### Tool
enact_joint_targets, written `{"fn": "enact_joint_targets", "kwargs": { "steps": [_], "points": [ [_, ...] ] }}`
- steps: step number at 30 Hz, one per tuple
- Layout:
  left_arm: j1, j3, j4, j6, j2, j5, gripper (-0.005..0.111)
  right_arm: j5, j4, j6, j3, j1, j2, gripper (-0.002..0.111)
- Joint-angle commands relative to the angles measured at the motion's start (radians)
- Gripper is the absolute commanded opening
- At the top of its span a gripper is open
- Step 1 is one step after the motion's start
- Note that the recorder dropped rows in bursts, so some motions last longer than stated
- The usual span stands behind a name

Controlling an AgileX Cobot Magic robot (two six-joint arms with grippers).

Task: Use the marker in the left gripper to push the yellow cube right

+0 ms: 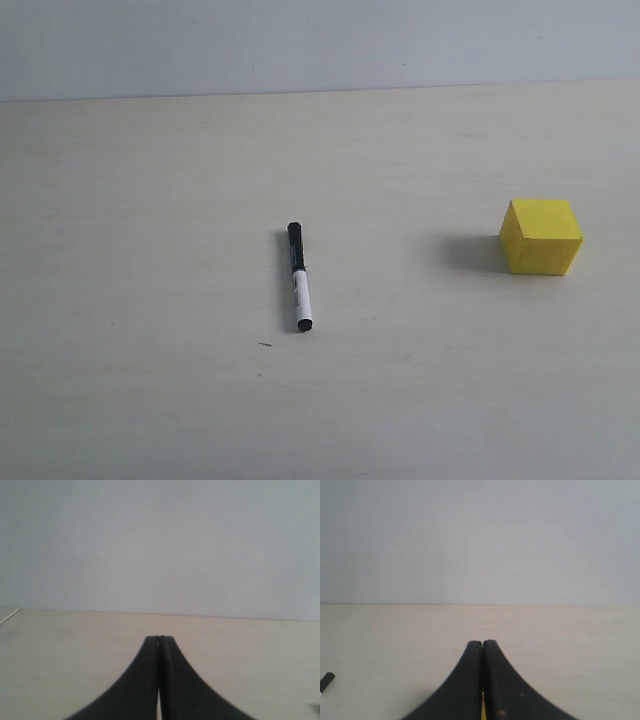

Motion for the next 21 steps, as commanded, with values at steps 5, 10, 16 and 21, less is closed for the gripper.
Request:
{"fn": "enact_joint_targets", "kwargs": {
  "steps": [5, 10, 16, 21],
  "points": [
    [0.002, 0.002, 0.058, -0.248, 0.005, 0.007, 0.000, -0.006, -0.001, -0.001, 0.004, 0.001, -0.007, 0.000],
    [0.002, 0.002, 0.388, -0.513, -0.011, 0.015, 0.000, -0.006, -0.001, -0.001, 0.004, 0.001, -0.007, 0.000],
    [0.002, 0.002, 0.382, -0.514, -0.011, 0.069, 0.000, -0.006, -0.001, -0.001, 0.004, 0.001, -0.007, 0.000],
    [0.002, 0.002, 0.382, -0.512, -0.011, 0.060, 0.000, -0.006, -0.001, -0.001, 0.004, 0.001, -0.007, 0.000]
  ]
}}
